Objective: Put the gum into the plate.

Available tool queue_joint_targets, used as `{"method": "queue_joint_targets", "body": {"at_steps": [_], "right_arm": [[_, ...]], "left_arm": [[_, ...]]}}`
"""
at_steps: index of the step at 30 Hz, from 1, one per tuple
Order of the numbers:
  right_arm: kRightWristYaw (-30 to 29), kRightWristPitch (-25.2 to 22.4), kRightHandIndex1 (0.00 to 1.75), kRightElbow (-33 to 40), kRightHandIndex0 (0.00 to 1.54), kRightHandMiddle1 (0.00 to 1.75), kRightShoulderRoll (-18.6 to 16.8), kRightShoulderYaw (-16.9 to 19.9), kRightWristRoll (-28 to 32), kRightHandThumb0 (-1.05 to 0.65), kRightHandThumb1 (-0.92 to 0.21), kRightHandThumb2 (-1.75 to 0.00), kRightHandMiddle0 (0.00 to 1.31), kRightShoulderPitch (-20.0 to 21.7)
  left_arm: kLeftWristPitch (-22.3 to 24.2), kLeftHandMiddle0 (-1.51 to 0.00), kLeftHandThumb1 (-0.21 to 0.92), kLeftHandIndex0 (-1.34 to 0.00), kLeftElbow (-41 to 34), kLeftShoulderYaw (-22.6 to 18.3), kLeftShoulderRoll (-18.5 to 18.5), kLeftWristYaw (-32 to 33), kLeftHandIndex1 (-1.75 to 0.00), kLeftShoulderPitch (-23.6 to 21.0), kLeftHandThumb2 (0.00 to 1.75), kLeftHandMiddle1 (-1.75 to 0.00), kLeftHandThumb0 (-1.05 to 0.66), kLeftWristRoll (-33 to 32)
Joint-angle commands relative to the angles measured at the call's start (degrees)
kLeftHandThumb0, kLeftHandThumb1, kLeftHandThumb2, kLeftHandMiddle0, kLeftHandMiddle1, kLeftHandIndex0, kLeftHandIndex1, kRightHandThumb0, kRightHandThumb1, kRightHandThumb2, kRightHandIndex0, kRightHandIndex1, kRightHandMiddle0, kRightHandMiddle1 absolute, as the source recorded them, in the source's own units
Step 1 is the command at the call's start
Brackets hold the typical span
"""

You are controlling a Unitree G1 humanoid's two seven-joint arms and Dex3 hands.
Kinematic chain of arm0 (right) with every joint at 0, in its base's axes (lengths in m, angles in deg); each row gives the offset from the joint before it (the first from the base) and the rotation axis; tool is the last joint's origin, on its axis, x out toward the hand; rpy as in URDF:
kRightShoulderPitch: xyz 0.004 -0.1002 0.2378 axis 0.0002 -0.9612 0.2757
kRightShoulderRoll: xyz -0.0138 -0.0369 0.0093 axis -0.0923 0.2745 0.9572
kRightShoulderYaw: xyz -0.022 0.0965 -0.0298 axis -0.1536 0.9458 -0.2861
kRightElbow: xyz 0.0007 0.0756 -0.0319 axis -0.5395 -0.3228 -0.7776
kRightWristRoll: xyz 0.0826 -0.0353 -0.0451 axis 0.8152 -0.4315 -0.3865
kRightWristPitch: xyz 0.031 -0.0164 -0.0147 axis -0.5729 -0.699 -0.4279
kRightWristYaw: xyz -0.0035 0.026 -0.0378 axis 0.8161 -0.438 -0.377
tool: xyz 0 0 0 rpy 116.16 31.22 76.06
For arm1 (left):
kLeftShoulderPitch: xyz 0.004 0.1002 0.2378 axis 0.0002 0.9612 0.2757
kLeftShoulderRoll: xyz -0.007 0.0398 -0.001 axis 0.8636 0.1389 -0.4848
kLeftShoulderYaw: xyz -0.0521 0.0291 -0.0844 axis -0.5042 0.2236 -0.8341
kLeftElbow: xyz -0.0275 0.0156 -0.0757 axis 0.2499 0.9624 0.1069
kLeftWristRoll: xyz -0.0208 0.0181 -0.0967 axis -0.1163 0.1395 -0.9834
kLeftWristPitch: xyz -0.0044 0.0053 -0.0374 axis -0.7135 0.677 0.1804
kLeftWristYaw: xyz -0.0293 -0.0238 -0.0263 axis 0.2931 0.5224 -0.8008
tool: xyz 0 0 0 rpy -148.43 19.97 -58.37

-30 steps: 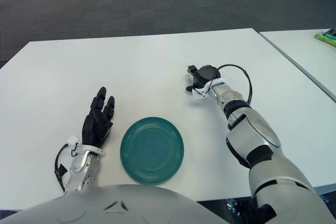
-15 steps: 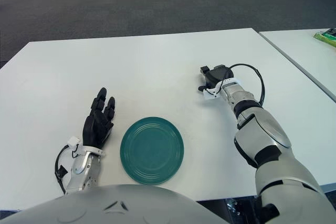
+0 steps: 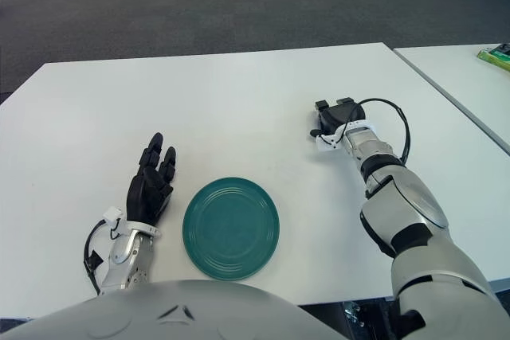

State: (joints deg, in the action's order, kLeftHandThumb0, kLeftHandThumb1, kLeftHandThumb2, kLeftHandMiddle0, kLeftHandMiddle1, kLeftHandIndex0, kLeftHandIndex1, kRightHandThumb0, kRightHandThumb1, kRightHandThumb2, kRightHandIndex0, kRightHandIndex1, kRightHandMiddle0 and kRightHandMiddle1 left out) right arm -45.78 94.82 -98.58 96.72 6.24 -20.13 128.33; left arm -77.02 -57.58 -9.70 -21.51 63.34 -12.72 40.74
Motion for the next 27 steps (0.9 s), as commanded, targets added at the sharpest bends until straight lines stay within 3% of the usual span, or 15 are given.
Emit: {"method": "queue_joint_targets", "body": {"at_steps": [1, 27], "right_arm": [[5.42, -0.48, 0.00, -6.08, 0.21, 0.28, -3.13, -2.35, -1.77, -0.88, -0.92, -0.94, 0.00, -14.93], [4.66, -2.09, 0.01, -5.78, 0.26, 0.37, -7.20, 4.12, 2.77, -0.89, -0.92, -0.97, 0.00, -15.12]], "left_arm": [[0.60, 0.00, 0.92, 0.00, 3.98, 0.93, -7.24, 1.10, -0.21, 1.75, 0.97, 0.00, -1.05, -1.60], [2.48, 0.00, 0.92, 0.00, -0.41, -0.41, -3.84, 1.70, -0.19, 3.24, 0.98, 0.00, -1.05, -2.69]]}}
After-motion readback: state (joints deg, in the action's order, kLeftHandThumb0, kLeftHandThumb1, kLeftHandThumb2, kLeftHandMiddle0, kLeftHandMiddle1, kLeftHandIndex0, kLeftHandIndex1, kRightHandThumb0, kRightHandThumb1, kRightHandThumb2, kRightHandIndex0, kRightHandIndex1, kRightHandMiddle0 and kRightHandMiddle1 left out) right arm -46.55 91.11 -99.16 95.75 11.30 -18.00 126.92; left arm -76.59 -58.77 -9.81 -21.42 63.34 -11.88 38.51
